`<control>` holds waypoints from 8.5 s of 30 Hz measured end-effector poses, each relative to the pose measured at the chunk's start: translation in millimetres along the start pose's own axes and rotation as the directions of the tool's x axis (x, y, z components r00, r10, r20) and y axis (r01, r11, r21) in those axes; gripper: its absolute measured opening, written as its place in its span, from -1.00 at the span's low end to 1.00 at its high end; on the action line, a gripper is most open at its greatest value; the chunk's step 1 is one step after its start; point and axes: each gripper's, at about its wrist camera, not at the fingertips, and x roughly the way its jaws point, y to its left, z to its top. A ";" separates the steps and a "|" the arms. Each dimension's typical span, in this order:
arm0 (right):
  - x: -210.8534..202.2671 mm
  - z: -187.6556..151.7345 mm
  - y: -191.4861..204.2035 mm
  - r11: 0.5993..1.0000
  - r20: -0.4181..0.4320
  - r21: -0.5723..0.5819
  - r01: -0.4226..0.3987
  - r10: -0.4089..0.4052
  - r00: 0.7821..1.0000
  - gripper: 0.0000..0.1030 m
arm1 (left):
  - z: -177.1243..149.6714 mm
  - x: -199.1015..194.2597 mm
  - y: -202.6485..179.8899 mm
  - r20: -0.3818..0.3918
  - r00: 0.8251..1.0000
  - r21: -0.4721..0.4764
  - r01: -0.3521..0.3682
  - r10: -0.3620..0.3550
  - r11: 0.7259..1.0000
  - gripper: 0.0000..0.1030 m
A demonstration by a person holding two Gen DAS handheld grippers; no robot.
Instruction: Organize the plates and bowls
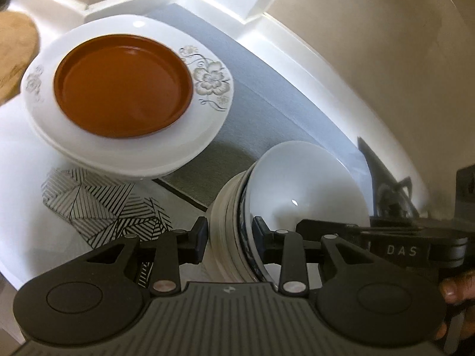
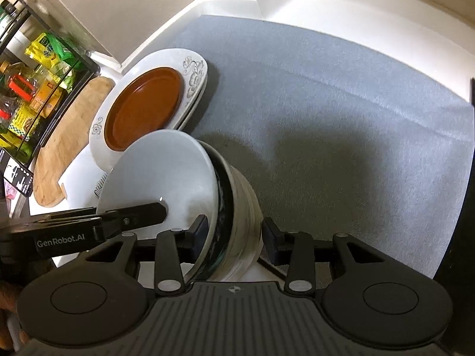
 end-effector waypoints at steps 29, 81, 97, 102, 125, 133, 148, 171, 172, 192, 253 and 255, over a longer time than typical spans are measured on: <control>-1.2 -6.1 -2.6 0.999 0.016 0.031 -0.005 0.005 1.000 -0.22 | 3.1 3.6 -0.1 -0.030 1.000 0.017 0.008 -0.008 1.000 -0.25; -3.6 -22.9 -7.4 0.990 0.061 0.136 -0.023 0.015 0.998 -0.18 | 8.3 6.1 -6.9 -0.131 0.991 0.213 0.053 -0.025 0.976 -0.23; -28.4 -31.5 -17.1 0.986 0.184 0.168 0.023 -0.055 0.981 -0.27 | 12.0 10.7 -26.0 -0.094 0.993 0.286 0.090 -0.066 0.954 -0.29; -26.0 -30.7 -22.0 0.978 0.167 0.207 0.019 -0.054 0.985 -0.27 | 15.8 15.4 -26.0 -0.110 0.992 0.276 0.096 -0.067 0.956 -0.29; -0.3 -2.1 -24.7 0.969 0.018 0.239 0.062 -0.068 0.998 0.05 | 17.2 22.5 -18.6 -0.150 0.987 0.231 0.096 -0.061 0.968 -0.17; 8.2 3.0 -21.5 0.973 -0.005 0.229 0.043 -0.043 0.999 0.06 | 17.1 23.6 -19.2 -0.166 0.984 0.238 0.110 -0.071 0.965 -0.13; 10.1 1.6 -11.0 0.977 0.028 0.205 0.058 -0.065 0.997 0.01 | 14.6 21.3 -24.2 -0.146 0.988 0.286 0.095 -0.055 0.953 -0.17; -18.1 -28.3 -19.4 0.967 0.151 0.254 0.017 -0.057 0.987 -0.24 | 10.9 13.1 -21.7 -0.099 0.993 0.297 0.096 -0.070 0.950 -0.27; -18.9 -28.9 -19.2 0.967 0.154 0.252 0.017 -0.058 0.986 -0.24 | 11.1 12.5 -21.4 -0.096 0.993 0.297 0.097 -0.072 0.950 -0.27; -48.5 -18.5 -3.3 0.971 0.226 0.236 0.030 -0.085 0.970 -0.23 | 29.3 -14.7 -23.0 0.024 0.993 0.310 0.101 -0.114 0.945 -0.29; 45.2 100.1 84.8 0.987 0.244 0.141 -0.083 0.047 0.969 -0.09 | 126.1 -63.6 163.3 0.268 0.963 0.004 -0.010 0.009 1.000 -0.46; 33.8 97.0 79.2 0.984 0.282 0.149 -0.095 0.050 0.958 -0.08 | 128.5 -53.9 169.9 0.246 0.968 -0.016 -0.040 0.043 0.999 -0.65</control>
